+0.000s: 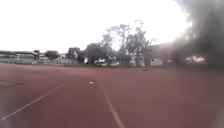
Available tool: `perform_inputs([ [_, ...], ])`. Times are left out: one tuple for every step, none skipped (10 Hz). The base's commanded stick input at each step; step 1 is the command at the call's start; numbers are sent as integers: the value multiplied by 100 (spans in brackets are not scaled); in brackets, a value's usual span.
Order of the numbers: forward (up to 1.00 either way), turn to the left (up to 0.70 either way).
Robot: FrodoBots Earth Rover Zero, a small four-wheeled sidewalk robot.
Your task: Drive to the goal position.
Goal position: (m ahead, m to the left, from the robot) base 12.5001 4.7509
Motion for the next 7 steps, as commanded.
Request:
perform_inputs([
  [69, 0],
  [69, 0],
  [69, 0],
  [69, 0],
  [69, 0],
  [69, 0],
  [69, 0],
])
